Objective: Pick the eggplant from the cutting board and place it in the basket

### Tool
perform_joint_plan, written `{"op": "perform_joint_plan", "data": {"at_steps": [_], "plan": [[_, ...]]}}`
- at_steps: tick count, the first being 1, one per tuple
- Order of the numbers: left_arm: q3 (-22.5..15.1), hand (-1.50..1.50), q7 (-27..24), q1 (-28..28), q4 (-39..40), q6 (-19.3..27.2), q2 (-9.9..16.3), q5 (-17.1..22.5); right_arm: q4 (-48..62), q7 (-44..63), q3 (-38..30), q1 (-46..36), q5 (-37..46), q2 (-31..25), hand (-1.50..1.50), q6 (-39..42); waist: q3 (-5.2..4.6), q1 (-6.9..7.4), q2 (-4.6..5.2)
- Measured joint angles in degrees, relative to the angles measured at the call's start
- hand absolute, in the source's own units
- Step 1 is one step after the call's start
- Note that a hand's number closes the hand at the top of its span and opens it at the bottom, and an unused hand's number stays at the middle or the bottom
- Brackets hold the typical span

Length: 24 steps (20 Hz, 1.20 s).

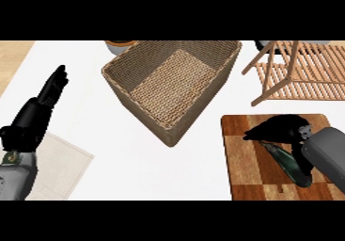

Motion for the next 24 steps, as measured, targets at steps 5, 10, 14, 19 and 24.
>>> {"op": "perform_joint_plan", "data": {"at_steps": [5,10,14,19,24], "plan": [[0.90,0.00,1.06,-0.33,-0.94,-1.07,-0.40,-0.16,0.58,-2.17,-0.62,2.49,2.28,-0.15,-1.50,-2.05,-0.14,-0.02,-0.20],[1.26,0.00,1.14,0.30,-1.68,-1.39,-1.16,-1.20,2.11,-3.94,-1.27,2.92,4.32,0.54,-1.50,-3.10,-0.31,0.11,-0.41],[0.91,0.00,1.00,0.65,-1.94,-1.24,-2.20,-2.32,3.62,-4.98,-2.01,3.19,5.44,1.52,-1.50,-4.22,-0.55,0.09,-0.66],[1.52,0.00,0.85,0.68,-1.95,-2.13,-2.24,-2.37,5.00,-6.03,-2.62,3.29,6.09,2.10,1.50,-5.55,-0.70,0.39,-0.94],[2.47,0.00,0.80,-0.96,-0.33,-2.53,-2.21,-2.33,6.58,-7.54,-3.07,3.05,6.45,2.70,1.50,-7.43,-0.90,0.41,-1.11]]}}
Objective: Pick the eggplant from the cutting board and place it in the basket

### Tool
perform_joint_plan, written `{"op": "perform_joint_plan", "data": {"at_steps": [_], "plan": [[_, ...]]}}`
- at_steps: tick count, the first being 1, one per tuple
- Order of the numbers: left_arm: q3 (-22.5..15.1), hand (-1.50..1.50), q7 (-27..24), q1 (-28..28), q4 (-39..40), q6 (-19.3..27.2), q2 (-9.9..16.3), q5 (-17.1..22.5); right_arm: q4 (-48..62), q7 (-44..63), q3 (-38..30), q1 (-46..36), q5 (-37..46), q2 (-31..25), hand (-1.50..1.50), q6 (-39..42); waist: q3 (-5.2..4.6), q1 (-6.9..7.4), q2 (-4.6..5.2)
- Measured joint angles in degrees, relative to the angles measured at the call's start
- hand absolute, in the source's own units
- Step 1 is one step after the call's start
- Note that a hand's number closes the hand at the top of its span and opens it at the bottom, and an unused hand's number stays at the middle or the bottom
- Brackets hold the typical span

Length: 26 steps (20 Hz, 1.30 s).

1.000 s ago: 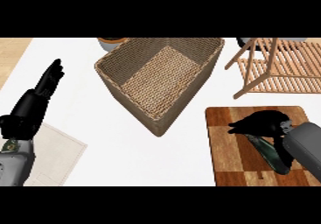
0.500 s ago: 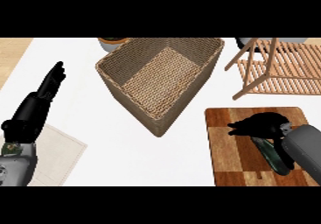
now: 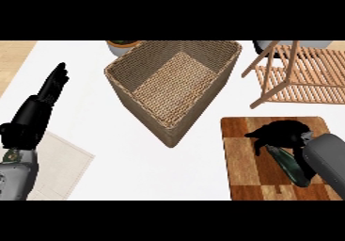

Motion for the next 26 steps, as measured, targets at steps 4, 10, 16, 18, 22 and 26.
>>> {"op": "perform_joint_plan", "data": {"at_steps": [4,10,16,18,22,26], "plan": [[0.28,0.00,-0.46,-0.37,0.71,-0.16,-0.23,-0.20,2.17,-2.16,0.39,-0.31,1.81,0.83,1.50,-3.16,-0.40,0.22,-0.20],[1.29,0.00,0.05,0.84,0.56,0.17,0.01,-0.26,3.30,6.54,-7.90,1.87,-1.49,2.48,1.50,-4.81,-0.33,-2.17,-0.81],[3.22,0.00,0.56,2.86,0.43,1.12,0.86,-0.22,8.31,29.54,-23.43,4.83,-5.71,2.66,1.50,-14.41,0.43,-6.73,-1.30],[3.35,0.00,0.57,3.32,0.09,0.98,0.99,-0.08,7.64,37.26,-26.83,5.72,-5.89,4.10,1.50,-19.44,0.48,-6.85,-1.24],[3.48,0.00,0.08,4.07,-0.19,1.02,0.97,-0.14,2.32,49.96,-31.85,6.24,-5.25,7.66,1.50,-30.84,0.60,-6.28,-0.99],[3.27,0.00,0.34,4.32,-0.62,0.69,0.98,-0.07,-7.03,56.97,-35.39,5.22,-5.01,12.05,1.50,-42.00,0.70,-5.73,-1.00]]}}
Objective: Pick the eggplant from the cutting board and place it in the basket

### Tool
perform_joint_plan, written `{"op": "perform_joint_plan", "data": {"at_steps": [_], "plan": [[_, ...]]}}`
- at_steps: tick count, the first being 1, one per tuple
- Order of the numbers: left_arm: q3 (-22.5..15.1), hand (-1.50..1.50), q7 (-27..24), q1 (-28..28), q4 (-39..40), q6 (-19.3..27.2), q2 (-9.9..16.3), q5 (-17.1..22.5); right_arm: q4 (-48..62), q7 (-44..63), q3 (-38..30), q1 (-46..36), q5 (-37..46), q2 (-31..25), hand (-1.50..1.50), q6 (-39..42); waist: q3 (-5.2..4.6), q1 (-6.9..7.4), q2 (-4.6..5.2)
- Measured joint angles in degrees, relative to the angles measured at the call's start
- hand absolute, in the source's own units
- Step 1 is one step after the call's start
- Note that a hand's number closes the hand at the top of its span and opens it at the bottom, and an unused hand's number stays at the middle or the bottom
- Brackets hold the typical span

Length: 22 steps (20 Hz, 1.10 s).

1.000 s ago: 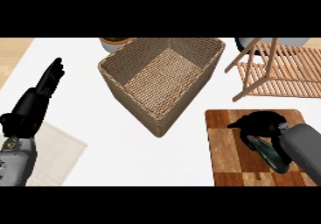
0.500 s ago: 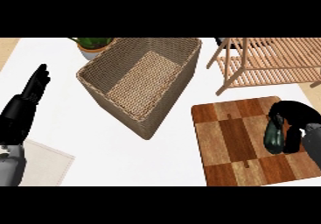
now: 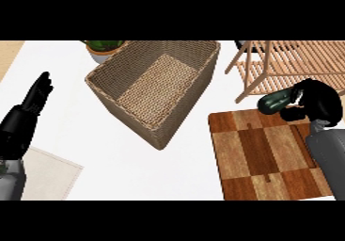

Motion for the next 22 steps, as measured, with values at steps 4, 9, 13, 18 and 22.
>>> {"op": "perform_joint_plan", "data": {"at_steps": [4,9,13,18,22], "plan": [[-0.28,0.00,-0.02,-0.06,-0.45,-0.30,-0.12,0.07,-12.16,3.94,-1.87,-1.86,-1.06,3.73,1.50,-6.05,0.03,0.70,0.15],[-0.56,0.00,0.84,-1.99,-0.74,-1.47,0.25,0.52,-28.58,14.04,0.62,-5.36,2.17,6.33,1.50,-4.09,0.03,2.15,0.74],[-1.38,0.00,0.50,-2.88,-0.33,-1.55,-0.48,-0.08,-36.78,22.34,2.50,-11.85,3.11,8.15,1.50,2.55,0.06,3.63,1.31],[-2.21,0.00,0.21,-3.08,-0.62,-1.70,-1.49,-0.57,-36.17,29.91,3.16,-24.51,2.74,12.31,1.50,9.44,0.08,5.05,1.72],[-2.74,0.00,0.72,-3.59,-1.04,-1.89,-1.97,-1.02,-27.77,31.00,1.33,-34.31,1.45,15.14,1.50,11.51,0.09,5.76,1.97]]}}
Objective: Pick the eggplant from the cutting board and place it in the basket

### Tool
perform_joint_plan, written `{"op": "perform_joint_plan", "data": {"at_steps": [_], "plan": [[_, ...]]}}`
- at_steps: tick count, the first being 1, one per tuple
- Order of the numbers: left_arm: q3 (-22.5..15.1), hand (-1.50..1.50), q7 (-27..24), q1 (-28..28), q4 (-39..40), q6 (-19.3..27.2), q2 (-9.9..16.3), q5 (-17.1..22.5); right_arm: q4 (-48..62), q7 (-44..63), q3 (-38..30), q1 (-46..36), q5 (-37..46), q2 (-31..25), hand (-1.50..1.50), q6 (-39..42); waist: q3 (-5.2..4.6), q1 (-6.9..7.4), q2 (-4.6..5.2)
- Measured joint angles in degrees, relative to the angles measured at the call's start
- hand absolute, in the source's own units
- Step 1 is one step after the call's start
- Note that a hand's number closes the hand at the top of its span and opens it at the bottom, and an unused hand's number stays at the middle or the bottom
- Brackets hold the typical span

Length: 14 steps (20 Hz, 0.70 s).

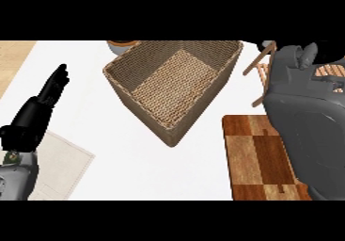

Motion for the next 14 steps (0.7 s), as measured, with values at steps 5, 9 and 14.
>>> {"op": "perform_joint_plan", "data": {"at_steps": [5,9,14], "plan": [[-0.38,0.00,-0.34,-0.59,0.20,0.19,-0.87,-0.60,12.12,-0.01,-2.34,-8.25,0.70,4.13,1.50,-0.80,0.02,0.35,0.21],[-0.13,0.00,-1.18,-0.30,0.73,-0.08,-0.87,-0.83,21.08,-0.09,-4.46,-13.32,0.37,6.97,1.50,-1.19,0.03,0.53,0.31],[0.18,0.00,0.23,-1.53,0.70,-0.51,-0.71,-0.85,31.24,-0.04,-6.80,-17.52,-0.98,9.28,1.50,-1.53,0.03,0.65,0.37]]}}
